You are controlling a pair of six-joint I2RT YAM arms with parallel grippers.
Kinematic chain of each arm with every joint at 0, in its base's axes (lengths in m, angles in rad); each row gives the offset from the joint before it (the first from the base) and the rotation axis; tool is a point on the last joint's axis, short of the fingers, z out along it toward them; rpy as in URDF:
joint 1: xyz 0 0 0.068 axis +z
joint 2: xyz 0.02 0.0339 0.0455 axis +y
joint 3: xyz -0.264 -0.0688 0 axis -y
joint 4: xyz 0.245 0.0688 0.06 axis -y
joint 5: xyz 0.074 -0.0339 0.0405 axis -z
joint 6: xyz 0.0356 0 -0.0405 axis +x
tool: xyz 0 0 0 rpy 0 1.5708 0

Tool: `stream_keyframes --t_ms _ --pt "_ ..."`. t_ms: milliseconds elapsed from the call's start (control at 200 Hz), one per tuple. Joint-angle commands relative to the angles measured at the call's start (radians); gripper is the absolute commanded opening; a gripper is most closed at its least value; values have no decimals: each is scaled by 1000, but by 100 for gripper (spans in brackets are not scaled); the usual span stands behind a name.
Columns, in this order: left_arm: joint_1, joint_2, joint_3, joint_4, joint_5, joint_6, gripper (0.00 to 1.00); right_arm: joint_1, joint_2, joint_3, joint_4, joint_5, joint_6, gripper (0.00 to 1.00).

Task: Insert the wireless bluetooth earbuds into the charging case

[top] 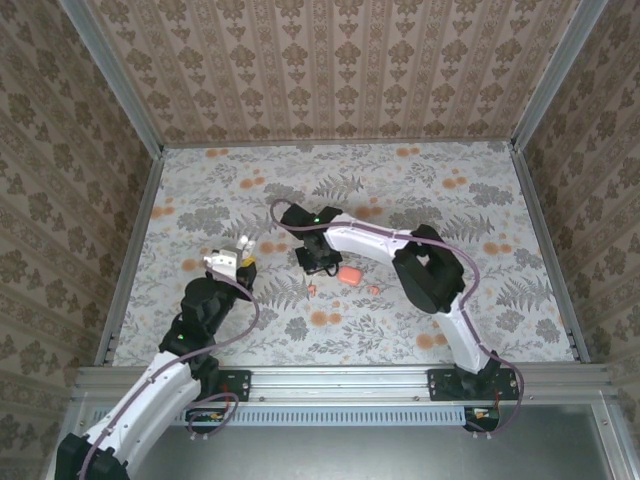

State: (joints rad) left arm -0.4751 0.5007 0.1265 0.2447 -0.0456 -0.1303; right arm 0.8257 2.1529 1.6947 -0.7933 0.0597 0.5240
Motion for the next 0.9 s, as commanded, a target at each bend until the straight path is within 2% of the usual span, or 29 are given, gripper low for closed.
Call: stream_keyframes --t_ms 0,265,500,620,895 --pt "9 60 -6 92 72 -37 6 5 -138 -101 166 60 -31 24" --pt "6 208 38 196 245 -31 6 0 -417 -439 502 81 -179 24" --pt "-7 345 94 265 465 -1 6 1 -603 -665 750 83 -321 24" --pt "-33 396 141 252 547 45 6 1 -675 -747 832 58 -377 24" --pt "-97 485 209 258 627 102 6 0 -798 -849 927 2 -479 24"
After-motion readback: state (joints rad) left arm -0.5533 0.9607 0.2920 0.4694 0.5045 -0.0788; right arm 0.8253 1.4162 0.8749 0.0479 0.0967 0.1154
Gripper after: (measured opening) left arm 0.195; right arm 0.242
